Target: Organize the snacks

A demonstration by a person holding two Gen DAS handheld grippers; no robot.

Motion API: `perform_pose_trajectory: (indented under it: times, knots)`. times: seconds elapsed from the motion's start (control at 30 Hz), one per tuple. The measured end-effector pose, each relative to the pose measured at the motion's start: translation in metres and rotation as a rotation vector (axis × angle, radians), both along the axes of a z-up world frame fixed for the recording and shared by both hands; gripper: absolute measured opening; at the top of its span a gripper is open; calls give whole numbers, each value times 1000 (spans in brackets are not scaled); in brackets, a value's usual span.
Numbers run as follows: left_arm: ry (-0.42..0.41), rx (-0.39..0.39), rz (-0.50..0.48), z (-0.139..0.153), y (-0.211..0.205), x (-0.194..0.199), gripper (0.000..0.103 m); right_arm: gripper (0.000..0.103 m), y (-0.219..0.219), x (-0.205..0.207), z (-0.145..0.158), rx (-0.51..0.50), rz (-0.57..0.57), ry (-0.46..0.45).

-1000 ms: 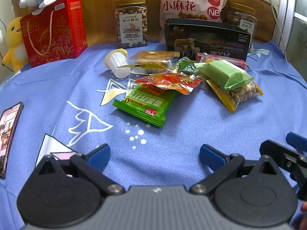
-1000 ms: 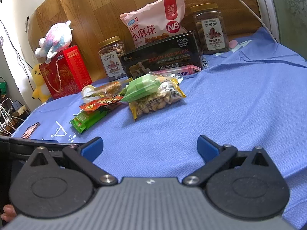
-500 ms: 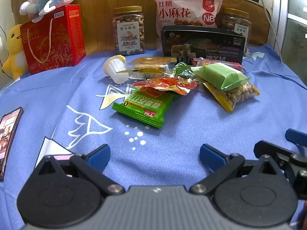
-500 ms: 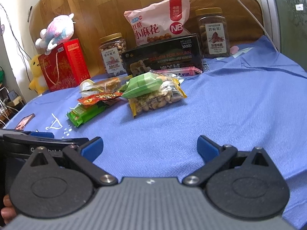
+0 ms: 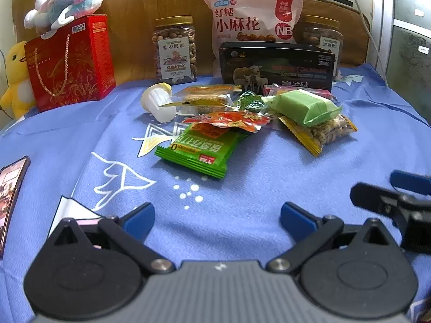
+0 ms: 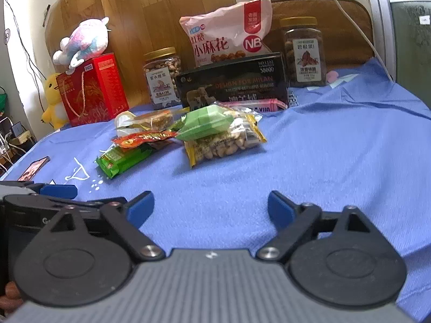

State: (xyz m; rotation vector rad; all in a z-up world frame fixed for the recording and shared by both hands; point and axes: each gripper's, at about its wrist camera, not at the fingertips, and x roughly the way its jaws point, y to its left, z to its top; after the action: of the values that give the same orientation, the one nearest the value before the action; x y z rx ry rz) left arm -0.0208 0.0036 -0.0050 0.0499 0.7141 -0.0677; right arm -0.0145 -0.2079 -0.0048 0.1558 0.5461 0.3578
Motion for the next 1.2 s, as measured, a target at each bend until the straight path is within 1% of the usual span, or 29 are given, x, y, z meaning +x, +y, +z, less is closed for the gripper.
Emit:
perform_pose_trajectory:
  times: [0.03,0.07,0.13,0.23,0.27,0.33,0.4,0.43,0.47,0.53,0.6,0.77,0.8,0.87,0.9,0.93,0.97,1.03,1.07,1.1,1.2]
  knots:
    - [-1,-5,-7,0,1,-1,103,78,0,0,1,-7,-1,-10]
    - [-2,-10,-12,0,1,-1,103,76,0,0,2,-10,0,-17]
    - [-5,-33,-28,1,5,-1,103,66,0,1,4,-13,0,-21]
    - [-13,-95,-25,4,15,1,103,61,0,5,9,-17,6,-42]
    - [-20,-113,-15,5,20,2,103,60,1,6,12,-20,12,-49]
    - [-30,-121,2,7,25,3,103,61,2,17,19,-38,23,-71]
    - [-42,-121,12,9,29,3,103,61,2,21,22,-40,29,-72]
    - [-43,-125,13,10,30,4,103,62,3,33,27,-35,47,-68]
    - [-43,-129,13,10,31,4,103,62,3,33,27,-35,47,-68]
    - [-45,-130,15,11,33,4,103,69,6,45,32,-36,64,-73]
    - [-47,-127,21,12,34,3,103,74,11,57,34,-46,76,-79]
    - [-41,-130,34,13,38,1,103,74,27,83,31,-79,113,-67]
    - [-40,-130,37,13,39,0,103,74,33,91,27,-113,116,-54]
    - [-37,-133,37,13,41,0,103,70,35,95,25,-126,121,-46]
    - [-36,-136,35,13,41,-1,103,60,36,97,23,-142,122,-41]
    - [-38,-146,28,14,43,-1,103,60,35,92,22,-175,129,-57]
    - [-43,-162,21,15,44,-2,103,59,35,92,22,-175,129,-57]
    - [-56,-193,7,17,46,-3,103,57,26,75,25,-161,186,-71]
    - [-61,-199,5,18,46,-3,103,57,26,75,25,-161,186,-71]
    - [-66,-203,1,19,47,-2,103,57,24,68,26,-158,221,-86]
    - [-61,-218,-21,17,46,0,103,58,17,38,29,-151,434,-100]
